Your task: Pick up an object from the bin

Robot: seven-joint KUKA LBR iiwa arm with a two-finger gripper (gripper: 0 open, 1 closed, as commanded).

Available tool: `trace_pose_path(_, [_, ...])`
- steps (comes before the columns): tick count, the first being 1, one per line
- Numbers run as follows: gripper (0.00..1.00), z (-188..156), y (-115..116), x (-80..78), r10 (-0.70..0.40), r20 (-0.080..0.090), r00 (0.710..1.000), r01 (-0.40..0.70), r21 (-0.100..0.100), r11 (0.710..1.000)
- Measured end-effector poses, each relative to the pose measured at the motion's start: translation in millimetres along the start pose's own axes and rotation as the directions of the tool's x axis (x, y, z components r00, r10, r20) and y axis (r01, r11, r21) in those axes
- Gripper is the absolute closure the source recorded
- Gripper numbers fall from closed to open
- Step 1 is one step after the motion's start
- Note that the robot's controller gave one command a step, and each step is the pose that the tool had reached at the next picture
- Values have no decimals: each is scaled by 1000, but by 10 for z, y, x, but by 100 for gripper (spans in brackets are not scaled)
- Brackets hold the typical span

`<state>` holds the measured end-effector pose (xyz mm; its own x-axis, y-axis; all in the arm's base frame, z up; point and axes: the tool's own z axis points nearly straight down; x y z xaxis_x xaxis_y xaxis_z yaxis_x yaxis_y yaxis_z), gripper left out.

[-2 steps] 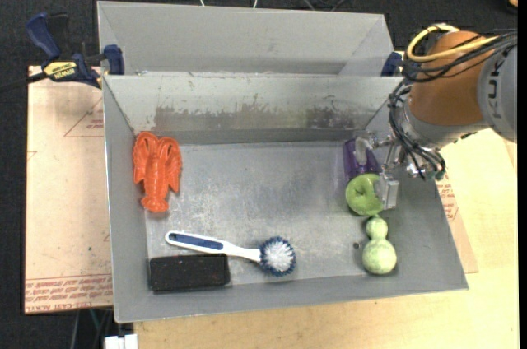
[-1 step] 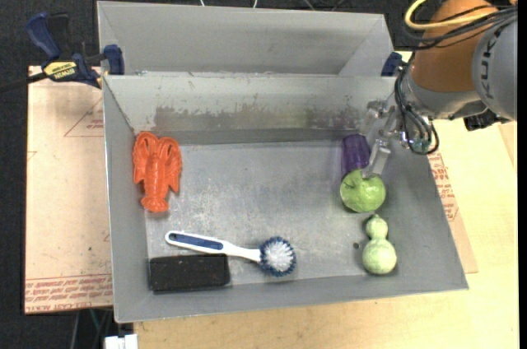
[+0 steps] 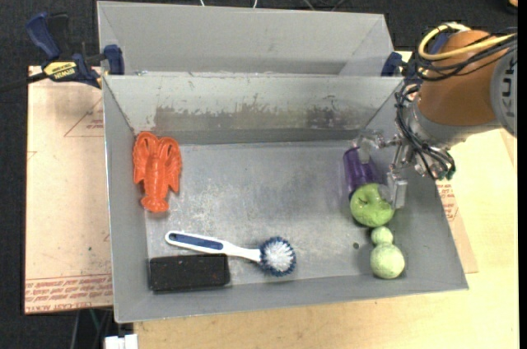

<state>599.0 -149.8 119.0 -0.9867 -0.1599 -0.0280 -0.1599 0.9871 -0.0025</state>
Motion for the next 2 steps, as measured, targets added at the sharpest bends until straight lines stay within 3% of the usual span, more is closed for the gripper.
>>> trace_pose_path(1, [0, 185, 2, -337, 530, 21, 848, -530, -2, 848])
trace_pose_path(2, [100, 160, 226, -259, -158, 85, 984, 159, -6, 987])
